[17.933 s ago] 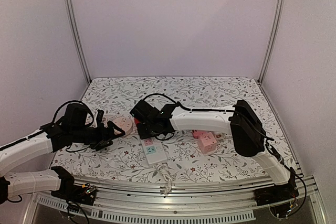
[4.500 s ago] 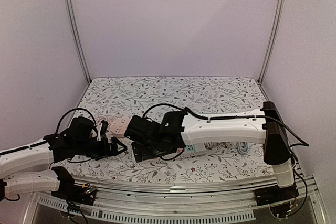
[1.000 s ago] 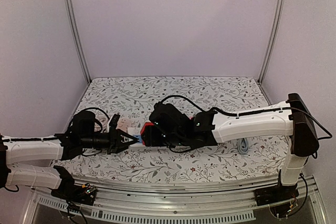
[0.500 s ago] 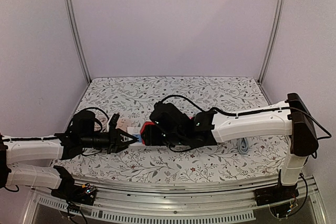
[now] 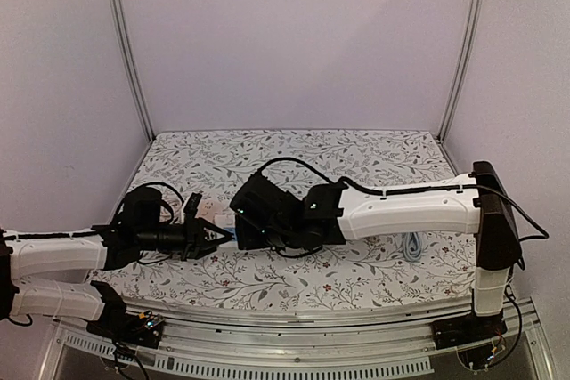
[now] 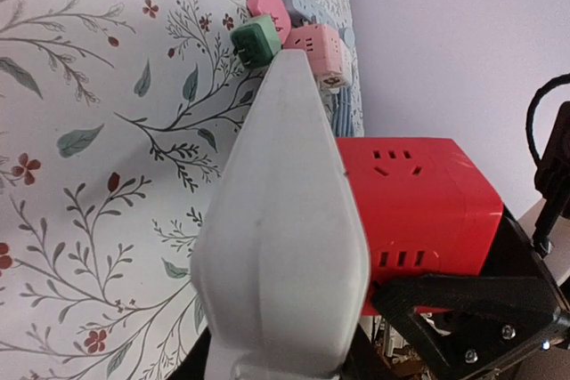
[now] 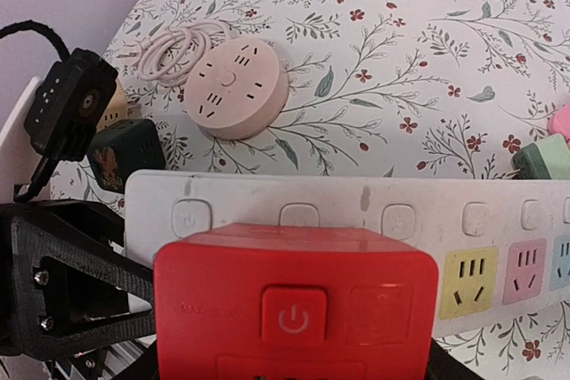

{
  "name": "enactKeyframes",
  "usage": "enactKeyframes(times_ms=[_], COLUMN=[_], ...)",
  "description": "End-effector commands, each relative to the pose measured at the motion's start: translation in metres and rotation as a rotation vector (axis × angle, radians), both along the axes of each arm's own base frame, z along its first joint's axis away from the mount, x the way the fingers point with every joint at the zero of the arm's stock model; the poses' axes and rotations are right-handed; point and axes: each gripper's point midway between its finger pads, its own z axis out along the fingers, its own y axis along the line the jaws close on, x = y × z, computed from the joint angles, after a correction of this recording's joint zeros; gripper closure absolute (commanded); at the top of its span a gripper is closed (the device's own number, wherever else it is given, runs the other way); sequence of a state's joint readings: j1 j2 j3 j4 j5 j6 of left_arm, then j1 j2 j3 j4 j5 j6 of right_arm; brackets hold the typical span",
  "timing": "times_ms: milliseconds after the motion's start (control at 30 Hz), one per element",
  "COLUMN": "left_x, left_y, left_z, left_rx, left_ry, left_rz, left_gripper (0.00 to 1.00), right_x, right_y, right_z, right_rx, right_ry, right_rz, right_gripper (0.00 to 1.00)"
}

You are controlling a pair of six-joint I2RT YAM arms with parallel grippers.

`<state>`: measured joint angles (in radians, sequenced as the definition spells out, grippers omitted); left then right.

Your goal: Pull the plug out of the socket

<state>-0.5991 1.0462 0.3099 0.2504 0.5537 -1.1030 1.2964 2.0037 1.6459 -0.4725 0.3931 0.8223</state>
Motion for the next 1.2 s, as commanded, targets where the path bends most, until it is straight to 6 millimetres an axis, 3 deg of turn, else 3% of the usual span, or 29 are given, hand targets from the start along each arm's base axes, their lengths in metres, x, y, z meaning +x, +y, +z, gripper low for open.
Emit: enactKeyframes(times_ms=[0,367,533,867,1167], left_x=[0.003,0.003,0.003,0.002,0.002], left_y=[0.005,0.004,0.004,0.004,0.011], left_z=[-0.005,0.002,0.003,-0.002,-0.015], left_rx=[0.049,0.030,0.021,0.030,0.112], left_ry=[0.000,-0.013,-0.015,-0.007,0.010], left_rz=[0.022,0.019,0.020,0.021,0.028], left_gripper=[1.00,1.00,1.00,1.00,1.00], right_x=[-0.005,0.005,0.011,0.016,0.008], right_y=[0.020,0.007,0.000,-0.004,0.003], right_z=[0.014,0.012,-0.006,0.003,0.018], right_rx=[0.029,0.160,0.269,0.323,0.211], right_ry=[-0.047,0.038,0.135,0.139,0.057], right_rz=[0.024,-0.018,-0.051,-0.064,-0.034], right_gripper=[0.60,0.59,0.60,0.59,0.60])
